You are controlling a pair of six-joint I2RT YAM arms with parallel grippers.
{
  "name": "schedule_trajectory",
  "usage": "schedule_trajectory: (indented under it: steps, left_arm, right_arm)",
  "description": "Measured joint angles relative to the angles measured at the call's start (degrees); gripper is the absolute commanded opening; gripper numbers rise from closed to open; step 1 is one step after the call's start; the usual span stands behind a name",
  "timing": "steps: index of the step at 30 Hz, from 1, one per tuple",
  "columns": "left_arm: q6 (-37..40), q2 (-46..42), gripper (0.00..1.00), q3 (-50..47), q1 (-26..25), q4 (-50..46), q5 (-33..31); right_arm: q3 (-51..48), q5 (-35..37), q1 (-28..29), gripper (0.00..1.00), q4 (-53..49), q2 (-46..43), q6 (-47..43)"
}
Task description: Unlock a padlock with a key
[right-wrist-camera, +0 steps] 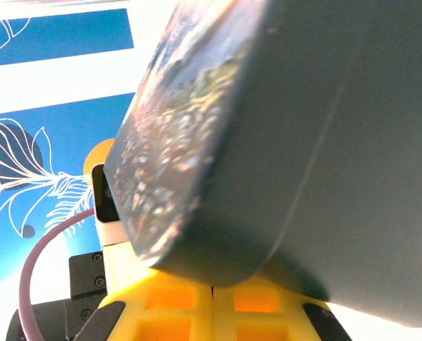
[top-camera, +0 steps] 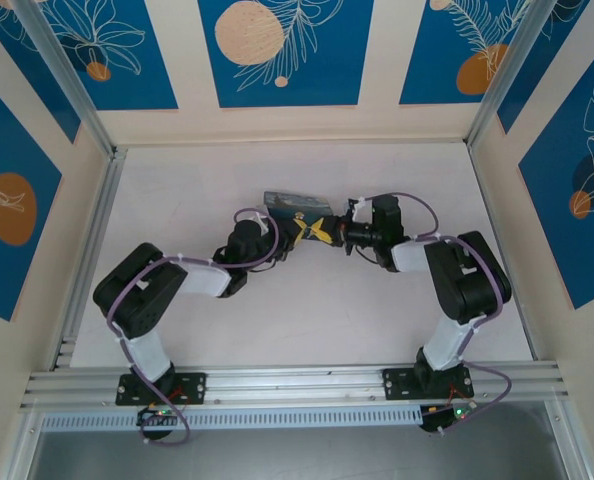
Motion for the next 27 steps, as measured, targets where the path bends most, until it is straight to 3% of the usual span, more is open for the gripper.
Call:
schedule_trajectory:
  steps: [12,27]
  left_arm:
    - [2.9,-1.4,0.0,-0.6,0.0,-4.1,3.6]
    - [4.1,-5.2,0.0,-2.8,0.0,-6.7,4.1]
  right_arm:
    - [-6.4,2.9,1.3,0.0,8.0,-0.9,1.7]
    - [-9.4,-2.6,1.4,0.0,27.2,6.2,14.2]
